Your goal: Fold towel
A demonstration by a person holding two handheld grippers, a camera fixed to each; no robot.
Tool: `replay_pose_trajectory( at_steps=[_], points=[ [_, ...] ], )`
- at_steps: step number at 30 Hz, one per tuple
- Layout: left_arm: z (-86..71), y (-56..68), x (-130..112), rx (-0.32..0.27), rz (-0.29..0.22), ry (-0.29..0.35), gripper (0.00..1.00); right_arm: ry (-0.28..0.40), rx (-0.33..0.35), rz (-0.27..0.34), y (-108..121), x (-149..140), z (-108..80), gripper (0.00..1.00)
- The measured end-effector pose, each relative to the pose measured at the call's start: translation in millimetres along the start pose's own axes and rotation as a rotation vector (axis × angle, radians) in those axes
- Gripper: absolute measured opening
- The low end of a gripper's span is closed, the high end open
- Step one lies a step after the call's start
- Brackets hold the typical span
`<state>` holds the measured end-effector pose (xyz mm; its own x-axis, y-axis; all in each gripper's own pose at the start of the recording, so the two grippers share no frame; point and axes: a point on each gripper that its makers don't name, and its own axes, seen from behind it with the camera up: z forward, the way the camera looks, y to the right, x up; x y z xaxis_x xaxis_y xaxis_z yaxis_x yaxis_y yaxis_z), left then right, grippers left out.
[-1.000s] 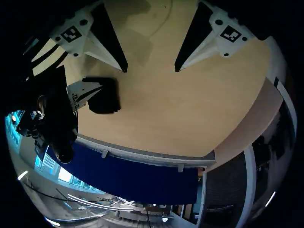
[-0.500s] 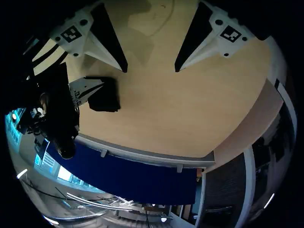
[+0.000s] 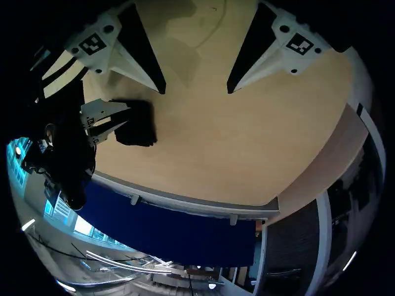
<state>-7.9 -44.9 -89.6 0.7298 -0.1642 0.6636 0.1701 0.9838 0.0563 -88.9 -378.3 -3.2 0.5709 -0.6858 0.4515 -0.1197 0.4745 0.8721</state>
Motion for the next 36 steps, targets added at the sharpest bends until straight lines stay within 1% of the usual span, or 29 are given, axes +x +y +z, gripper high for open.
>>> replay_pose_trajectory(
  at_steps=[1,6,11,19,24,25,29,36],
  points=[
    [-0.2,0.1,0,0.001,0.001,0.0,0.92,0.006,-0.005,0.004,1,0,-1.4,0.55],
    [-0.9,0.4,-1,0.005,0.003,-0.001,0.92,0.035,-0.029,0.015,7,-2,-10.1,0.77],
    [-1.0,1.6,-1,0.007,0.002,-0.001,0.92,0.054,-0.07,0.027,15,-8,-20.5,0.93],
    [-3.4,6.1,0,0.003,0.01,-0.001,0.92,0.051,-0.162,0.078,32,-28,-37.8,0.94],
    [-4.4,8.3,1,0.003,0.016,0.0,0.92,0.04,-0.22,0.108,42,-42,-47.9,0.98],
    [-4.7,8.5,1,0.003,0.017,0.0,0.92,0.036,-0.227,0.111,43,-46,-49.6,1.0],
    [-6.0,8.7,2,0.005,0.021,0.002,0.92,0.023,-0.247,0.121,45,-58,-53.6,1.0],
    [-8.2,7.7,2,0.009,0.021,0.003,0.92,0.015,-0.26,0.15,47,-68,-53.6,1.0]
  ],
)
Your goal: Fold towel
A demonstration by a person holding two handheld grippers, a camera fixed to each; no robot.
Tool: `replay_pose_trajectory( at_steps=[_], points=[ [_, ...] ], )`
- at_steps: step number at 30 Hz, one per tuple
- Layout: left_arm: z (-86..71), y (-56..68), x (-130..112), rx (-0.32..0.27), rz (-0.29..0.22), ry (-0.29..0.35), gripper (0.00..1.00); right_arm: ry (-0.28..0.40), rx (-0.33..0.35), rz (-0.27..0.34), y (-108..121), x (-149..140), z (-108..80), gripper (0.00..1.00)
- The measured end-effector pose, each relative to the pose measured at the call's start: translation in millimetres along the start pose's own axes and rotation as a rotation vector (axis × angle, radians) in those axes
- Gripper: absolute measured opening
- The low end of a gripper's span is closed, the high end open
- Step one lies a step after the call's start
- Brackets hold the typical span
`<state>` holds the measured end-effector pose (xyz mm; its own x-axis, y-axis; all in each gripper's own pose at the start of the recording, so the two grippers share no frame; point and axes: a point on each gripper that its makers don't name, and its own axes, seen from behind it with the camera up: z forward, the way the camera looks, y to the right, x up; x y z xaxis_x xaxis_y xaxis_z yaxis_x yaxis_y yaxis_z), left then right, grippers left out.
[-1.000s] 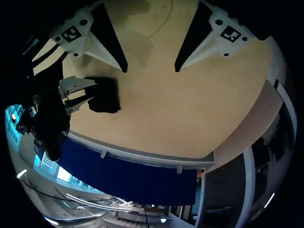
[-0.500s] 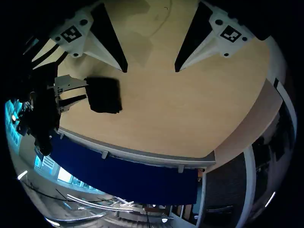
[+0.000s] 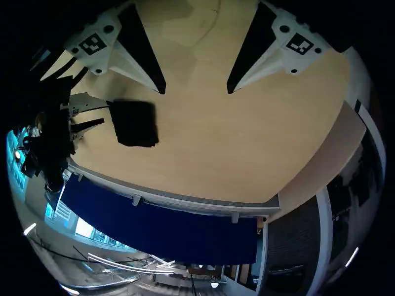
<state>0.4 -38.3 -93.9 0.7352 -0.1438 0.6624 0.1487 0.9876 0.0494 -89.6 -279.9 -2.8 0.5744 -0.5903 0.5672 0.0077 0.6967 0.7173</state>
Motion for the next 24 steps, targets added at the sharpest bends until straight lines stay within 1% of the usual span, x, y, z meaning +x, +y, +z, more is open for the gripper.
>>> replay_pose_trajectory(
  at_steps=[7,11,18,21,23,24],
  points=[
    [-0.3,-1.9,-1,0.001,-0.003,0.001,0.92,-0.018,0.01,0.009,-5,-14,4.7,0.99],
    [-0.9,-2.8,-1,0.001,-0.003,0.001,0.92,-0.035,0.019,0.022,-7,-23,8.7,0.92],
    [-1.1,-3.2,-1,-0.001,-0.006,0.001,0.92,-0.041,0.021,0.055,-8,-27,13.7,0.7],
    [-0.8,-3.2,-1,-0.002,-0.005,0.0,0.92,-0.045,0.017,0.064,-7,-28,14.1,0.54],
    [-0.5,-2.8,-1,-0.003,-0.005,0.0,0.92,-0.048,0.013,0.07,-6,-29,14.5,0.41],
    [-0.4,-2.6,-1,-0.004,-0.005,0.0,0.92,-0.048,0.012,0.074,-5,-29,14.6,0.37]
  ],
)
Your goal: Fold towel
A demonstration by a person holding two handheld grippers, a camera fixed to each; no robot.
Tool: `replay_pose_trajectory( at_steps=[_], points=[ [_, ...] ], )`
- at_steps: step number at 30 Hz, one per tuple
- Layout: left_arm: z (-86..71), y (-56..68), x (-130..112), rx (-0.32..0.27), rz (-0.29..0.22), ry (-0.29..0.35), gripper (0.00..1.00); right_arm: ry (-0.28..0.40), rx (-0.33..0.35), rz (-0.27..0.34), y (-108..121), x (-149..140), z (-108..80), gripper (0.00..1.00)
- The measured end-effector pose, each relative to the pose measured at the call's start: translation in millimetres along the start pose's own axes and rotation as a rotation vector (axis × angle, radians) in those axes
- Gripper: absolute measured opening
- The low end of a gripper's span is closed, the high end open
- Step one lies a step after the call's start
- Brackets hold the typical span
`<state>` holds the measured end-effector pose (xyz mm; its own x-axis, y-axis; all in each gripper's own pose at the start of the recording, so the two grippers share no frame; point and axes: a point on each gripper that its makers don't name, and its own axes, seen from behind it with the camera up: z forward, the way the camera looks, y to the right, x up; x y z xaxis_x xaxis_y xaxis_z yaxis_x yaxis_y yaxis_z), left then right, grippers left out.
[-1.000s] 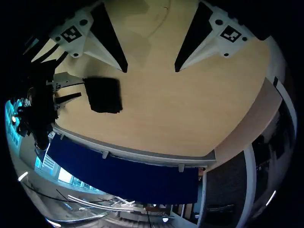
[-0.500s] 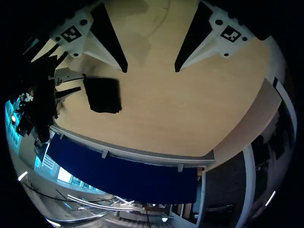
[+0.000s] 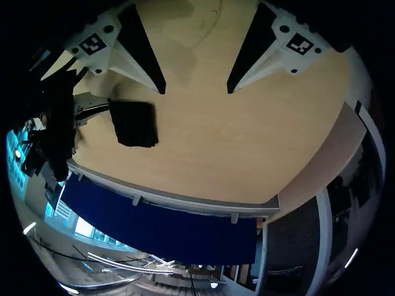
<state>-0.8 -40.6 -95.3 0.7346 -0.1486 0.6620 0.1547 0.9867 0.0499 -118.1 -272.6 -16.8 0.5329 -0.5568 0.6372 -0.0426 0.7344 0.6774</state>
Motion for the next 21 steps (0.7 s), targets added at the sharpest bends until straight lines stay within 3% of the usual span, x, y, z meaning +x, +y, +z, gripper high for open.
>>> replay_pose_trajectory(
  at_steps=[2,15,21],
  points=[
    [0.1,0.4,0.0,0.0,0.0,0.0,0.92,0.0,-0.003,0.009,1.3,0.1,0.4,0.32],
    [1.4,1.9,0.5,-0.005,-0.002,-0.001,0.92,-0.024,-0.003,0.02,2.4,-5.2,7.1,0.32],
    [1.8,2.7,0.9,-0.007,-0.001,0.0,0.92,-0.017,-0.01,0.035,4.3,-3.4,8.7,0.14]
  ],
)
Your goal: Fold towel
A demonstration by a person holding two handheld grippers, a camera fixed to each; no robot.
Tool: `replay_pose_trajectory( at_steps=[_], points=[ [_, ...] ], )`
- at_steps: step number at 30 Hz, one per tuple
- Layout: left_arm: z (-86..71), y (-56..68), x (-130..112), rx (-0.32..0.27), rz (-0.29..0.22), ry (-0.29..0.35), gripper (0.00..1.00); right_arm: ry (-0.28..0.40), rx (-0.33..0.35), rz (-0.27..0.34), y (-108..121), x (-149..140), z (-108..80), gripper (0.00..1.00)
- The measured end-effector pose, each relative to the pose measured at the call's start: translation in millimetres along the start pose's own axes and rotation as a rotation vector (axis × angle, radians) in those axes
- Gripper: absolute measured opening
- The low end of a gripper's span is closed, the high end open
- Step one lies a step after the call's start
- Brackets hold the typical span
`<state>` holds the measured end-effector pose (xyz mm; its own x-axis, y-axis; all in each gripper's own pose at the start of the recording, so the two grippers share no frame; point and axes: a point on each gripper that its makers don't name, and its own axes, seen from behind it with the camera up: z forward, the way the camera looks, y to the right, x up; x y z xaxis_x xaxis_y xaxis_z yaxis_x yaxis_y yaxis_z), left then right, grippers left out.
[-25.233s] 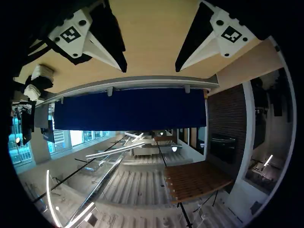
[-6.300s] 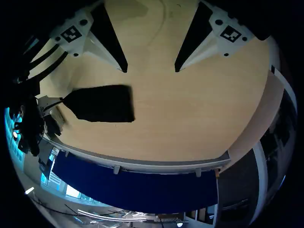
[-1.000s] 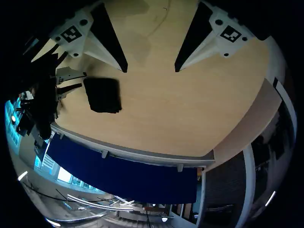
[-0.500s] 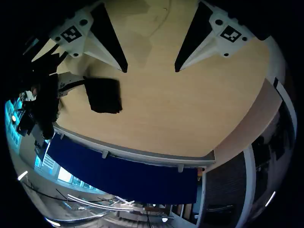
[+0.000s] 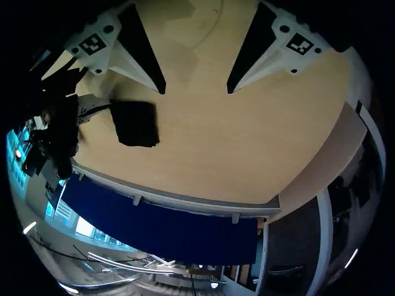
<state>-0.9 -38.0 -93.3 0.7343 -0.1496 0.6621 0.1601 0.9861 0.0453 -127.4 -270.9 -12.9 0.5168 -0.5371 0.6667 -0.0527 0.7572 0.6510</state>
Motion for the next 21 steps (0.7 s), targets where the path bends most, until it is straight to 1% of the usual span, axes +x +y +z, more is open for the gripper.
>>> replay_pose_trajectory(
  at_steps=[8,12,17,21],
  points=[
    [0.6,-0.4,0,-0.001,0.002,-0.001,0.92,0.011,0.007,0.005,-3,0,-1.0,0.05],
    [0.2,0.8,0,-0.002,0.003,-0.001,0.92,0.017,0.011,0.008,-3,1,-3.4,0.04],
    [-1.6,1.3,2,-0.003,0.005,0.001,0.92,0.042,0.005,0.003,-1,9,-8.8,0.04],
    [-3.0,1.3,5,-0.002,0.007,0.005,0.92,0.08,0.003,-0.009,-1,24,-21.7,0.04]
  ],
)
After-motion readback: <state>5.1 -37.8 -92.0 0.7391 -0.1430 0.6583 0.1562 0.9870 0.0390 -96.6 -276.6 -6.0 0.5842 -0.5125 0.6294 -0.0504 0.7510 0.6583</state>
